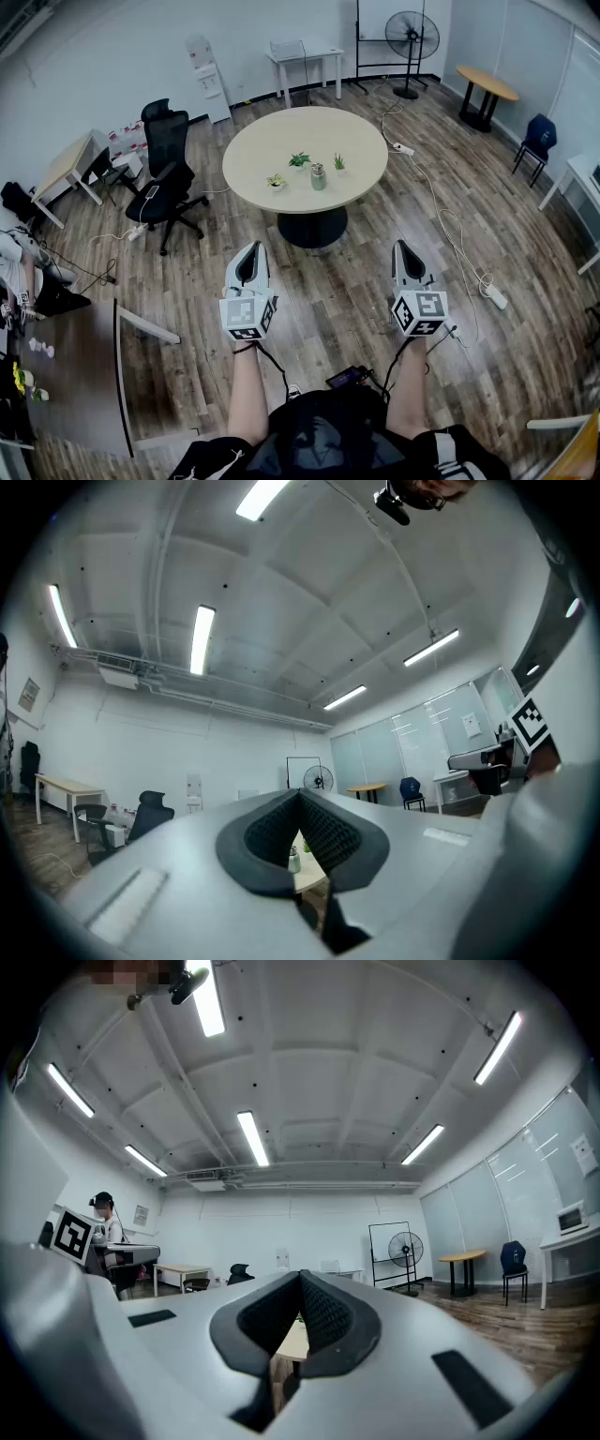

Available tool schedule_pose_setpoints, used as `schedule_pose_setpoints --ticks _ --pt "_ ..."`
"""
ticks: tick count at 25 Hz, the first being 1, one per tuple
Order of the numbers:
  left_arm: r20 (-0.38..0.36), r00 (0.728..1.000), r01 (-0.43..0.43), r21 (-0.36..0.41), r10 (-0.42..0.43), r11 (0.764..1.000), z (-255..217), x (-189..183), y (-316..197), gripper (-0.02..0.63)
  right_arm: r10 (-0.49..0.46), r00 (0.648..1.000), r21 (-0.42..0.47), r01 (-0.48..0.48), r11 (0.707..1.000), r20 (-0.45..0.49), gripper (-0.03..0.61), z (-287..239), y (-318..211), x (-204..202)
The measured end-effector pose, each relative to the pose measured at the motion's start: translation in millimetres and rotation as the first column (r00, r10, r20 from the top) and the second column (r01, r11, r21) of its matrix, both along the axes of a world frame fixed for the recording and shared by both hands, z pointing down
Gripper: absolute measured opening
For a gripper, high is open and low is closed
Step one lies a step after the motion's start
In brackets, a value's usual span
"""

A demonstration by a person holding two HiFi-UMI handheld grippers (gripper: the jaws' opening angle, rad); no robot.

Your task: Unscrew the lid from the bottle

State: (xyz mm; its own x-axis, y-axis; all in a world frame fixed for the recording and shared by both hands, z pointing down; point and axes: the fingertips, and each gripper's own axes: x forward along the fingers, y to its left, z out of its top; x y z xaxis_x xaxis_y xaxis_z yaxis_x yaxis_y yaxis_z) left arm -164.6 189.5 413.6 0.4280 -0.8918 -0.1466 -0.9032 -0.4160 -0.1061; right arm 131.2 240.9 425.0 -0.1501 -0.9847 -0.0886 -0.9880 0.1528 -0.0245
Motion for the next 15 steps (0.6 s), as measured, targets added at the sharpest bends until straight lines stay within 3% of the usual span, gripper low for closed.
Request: schedule_pose_setpoints --ticks 15 --pt "0.023 1.0 0.008 -0.021 -0.007 1.0 5.7 19.4 0.1 0.002 -0.011 1.0 -0.009 0.011 1.0 0.007 0.003 5.1 -5.1 11.2"
